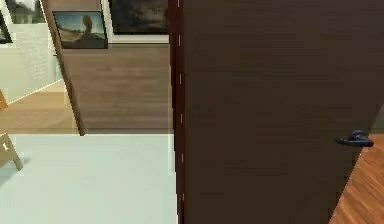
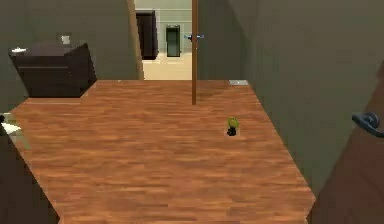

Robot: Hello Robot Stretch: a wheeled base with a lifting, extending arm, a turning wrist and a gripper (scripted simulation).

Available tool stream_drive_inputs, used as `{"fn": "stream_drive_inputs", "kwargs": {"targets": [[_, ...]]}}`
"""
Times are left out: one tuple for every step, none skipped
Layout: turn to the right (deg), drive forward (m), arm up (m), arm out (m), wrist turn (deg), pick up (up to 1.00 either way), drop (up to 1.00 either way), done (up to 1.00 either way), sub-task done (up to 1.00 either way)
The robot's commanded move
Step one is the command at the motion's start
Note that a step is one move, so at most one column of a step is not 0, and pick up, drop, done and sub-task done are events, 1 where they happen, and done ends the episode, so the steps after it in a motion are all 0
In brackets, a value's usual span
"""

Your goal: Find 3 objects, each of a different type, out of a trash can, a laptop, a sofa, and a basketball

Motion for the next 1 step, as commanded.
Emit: {"fn": "stream_drive_inputs", "kwargs": {"targets": [[-45.0, 0.00, 0.00, 0.00, 0.0, 0.00, 0.00, 0.00, 0.00]]}}
